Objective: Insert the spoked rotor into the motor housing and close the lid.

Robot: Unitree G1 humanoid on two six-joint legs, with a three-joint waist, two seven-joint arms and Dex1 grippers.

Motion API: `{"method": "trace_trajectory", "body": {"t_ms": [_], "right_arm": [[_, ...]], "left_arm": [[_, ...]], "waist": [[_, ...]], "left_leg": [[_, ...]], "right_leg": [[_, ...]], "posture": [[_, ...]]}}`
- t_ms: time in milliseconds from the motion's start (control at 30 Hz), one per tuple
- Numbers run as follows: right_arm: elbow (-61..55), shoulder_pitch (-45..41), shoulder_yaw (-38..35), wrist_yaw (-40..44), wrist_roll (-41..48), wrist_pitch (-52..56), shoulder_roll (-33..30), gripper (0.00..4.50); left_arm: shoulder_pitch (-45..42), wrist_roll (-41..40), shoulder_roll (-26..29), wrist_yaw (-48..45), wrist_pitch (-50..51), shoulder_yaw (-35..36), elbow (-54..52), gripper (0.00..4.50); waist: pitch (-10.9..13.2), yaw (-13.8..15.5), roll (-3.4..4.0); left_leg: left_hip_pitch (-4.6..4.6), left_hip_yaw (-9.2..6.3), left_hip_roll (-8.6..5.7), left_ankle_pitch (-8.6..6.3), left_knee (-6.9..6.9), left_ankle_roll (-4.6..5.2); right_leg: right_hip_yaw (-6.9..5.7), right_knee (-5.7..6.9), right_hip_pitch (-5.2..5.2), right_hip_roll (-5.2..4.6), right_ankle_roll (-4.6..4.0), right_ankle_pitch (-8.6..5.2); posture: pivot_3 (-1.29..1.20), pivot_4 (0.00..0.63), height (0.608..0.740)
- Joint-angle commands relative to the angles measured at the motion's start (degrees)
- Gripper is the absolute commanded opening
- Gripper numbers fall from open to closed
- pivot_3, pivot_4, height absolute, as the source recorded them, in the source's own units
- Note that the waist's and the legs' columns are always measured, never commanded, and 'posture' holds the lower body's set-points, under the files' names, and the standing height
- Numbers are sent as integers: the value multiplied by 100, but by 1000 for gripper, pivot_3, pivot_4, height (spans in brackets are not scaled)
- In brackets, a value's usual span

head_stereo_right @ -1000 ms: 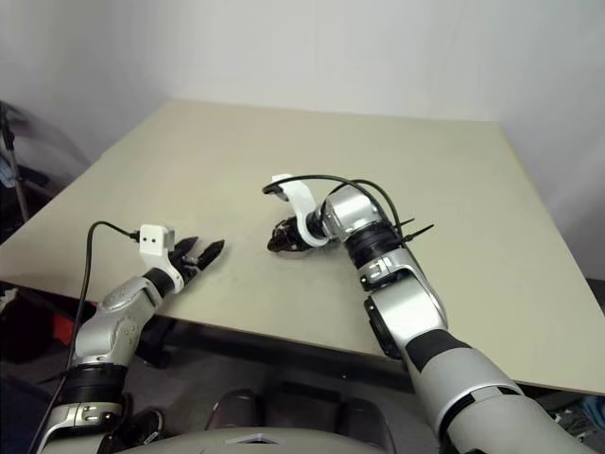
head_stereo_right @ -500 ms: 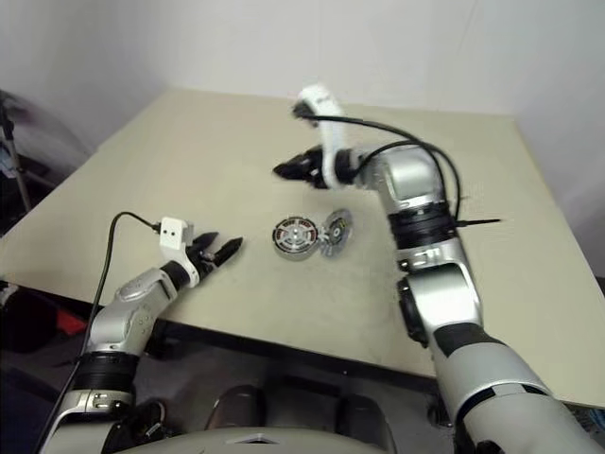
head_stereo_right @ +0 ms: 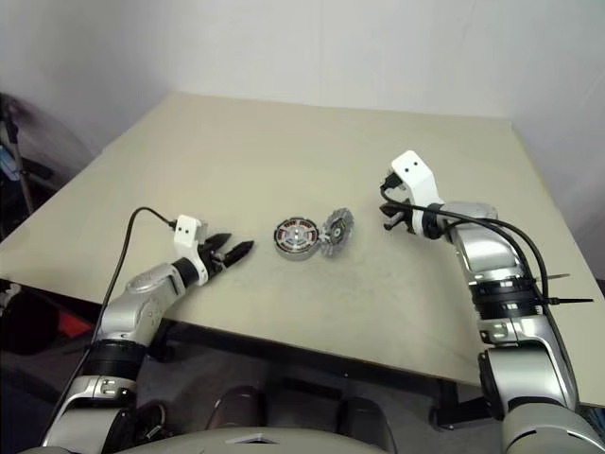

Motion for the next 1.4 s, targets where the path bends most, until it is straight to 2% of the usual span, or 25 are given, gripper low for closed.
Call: {"method": "trace_trajectory", "body": {"t_ms": [33, 167, 400, 633, 800, 1067, 1400], "right_arm": [[-802, 11, 82, 322, 356, 324, -69, 40], [-1411, -41, 118, 582, 914, 915, 107, 40], [-1469, 44, 434, 611, 1001, 979, 127, 40], [-1364, -464, 410, 520, 1313, 1365, 611, 40], [-1207, -818, 554, 276, 1465, 1615, 1232, 40], [-99, -1008, 973, 100, 1148, 963, 1796, 40], [1416, -1325, 956, -316, 883, 114, 2483, 40]], "left_arm": [[-164, 22, 45, -65, -79, 19, -47, 4042], [-145, 26, 64, -42, -82, 55, -90, 4042], [20, -20, 159, 42, -79, 215, -245, 4042], [180, -46, 140, 161, -38, 280, -471, 4042], [165, -37, 143, 204, -50, 323, -457, 4042], [115, -32, 172, 236, -59, 347, -465, 4042], [219, -58, 206, 288, -20, 401, -594, 4042]], "waist": [[0, 0, 0], [0, 9, 0], [-1, 18, 0], [-2, -36, 0], [-2, -27, 0], [-2, 20, -1], [-4, 15, -3]], "left_leg": [[10, 1, 0, -1, 0, 1], [17, -3, 3, -2, -1, 8], [15, -5, -1, 2, 1, 6], [20, -6, 5, 2, -2, 4], [20, -8, 3, 4, 0, 2], [19, -10, 2, 4, -1, 1], [17, -11, 0, 5, 0, -1]], "right_leg": [[0, 0, 8, 0, 1, -1], [0, 0, 14, 0, 2, -2], [0, 0, 17, -4, -1, -1], [0, 5, 20, -1, 0, -2], [0, 4, 18, -2, -2, -1], [-1, 2, 20, -3, -3, -1], [-2, 3, 21, -5, -3, -1]], "posture": [[0, 0, 740], [0, 0, 740], [0, 0, 740], [0, 0, 740], [0, 0, 740], [0, 0, 740], [0, 0, 740]]}}
